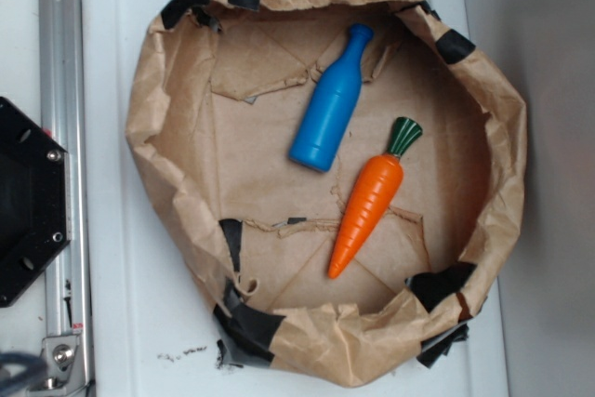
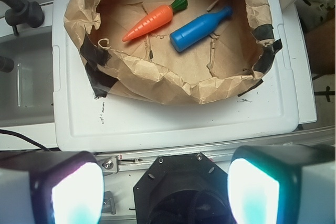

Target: Grab the carrot.

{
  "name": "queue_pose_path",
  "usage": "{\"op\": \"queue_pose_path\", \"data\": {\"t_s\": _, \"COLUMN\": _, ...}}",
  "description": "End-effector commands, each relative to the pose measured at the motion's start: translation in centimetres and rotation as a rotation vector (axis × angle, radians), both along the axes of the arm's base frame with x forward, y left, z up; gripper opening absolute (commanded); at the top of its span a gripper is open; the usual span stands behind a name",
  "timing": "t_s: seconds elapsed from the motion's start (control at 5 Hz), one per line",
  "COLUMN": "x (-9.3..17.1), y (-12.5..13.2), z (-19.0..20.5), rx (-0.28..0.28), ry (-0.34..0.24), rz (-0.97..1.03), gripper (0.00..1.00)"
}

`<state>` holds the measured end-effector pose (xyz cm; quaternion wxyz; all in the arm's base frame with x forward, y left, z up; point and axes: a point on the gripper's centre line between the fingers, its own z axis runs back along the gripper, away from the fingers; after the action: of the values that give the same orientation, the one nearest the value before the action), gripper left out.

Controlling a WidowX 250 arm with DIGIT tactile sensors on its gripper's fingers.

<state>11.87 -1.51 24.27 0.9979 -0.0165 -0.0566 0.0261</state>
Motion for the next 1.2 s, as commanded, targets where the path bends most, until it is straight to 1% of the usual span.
{"op": "queue_pose_path", "data": {"t_s": 0.0, "x": 0.0, "y": 0.0, "z": 0.0, "rx": 0.000, "ry": 0.000, "rz": 0.000, "gripper": 1.00}}
{"op": "queue_pose_path", "data": {"t_s": 0.2, "x": 5.0, "y": 1.7, "z": -5.0, "rx": 0.020, "ry": -0.041, "rz": 0.049, "gripper": 1.00}}
{"op": "queue_pose_path", "data": {"t_s": 0.4, "x": 8.5, "y": 1.6, "z": -7.0, "rx": 0.006, "ry": -0.103, "rz": 0.093, "gripper": 1.00}}
{"op": "queue_pose_path", "data": {"t_s": 0.6, "x": 11.9, "y": 1.7, "z": -8.8, "rx": -0.012, "ry": -0.126, "rz": 0.132, "gripper": 1.00}}
{"op": "queue_pose_path", "data": {"t_s": 0.8, "x": 14.4, "y": 1.5, "z": -10.7, "rx": -0.016, "ry": -0.140, "rz": 0.191, "gripper": 1.00}}
{"op": "queue_pose_path", "data": {"t_s": 1.0, "x": 17.3, "y": 0.3, "z": -14.6, "rx": -0.031, "ry": -0.120, "rz": 0.282, "gripper": 1.00}}
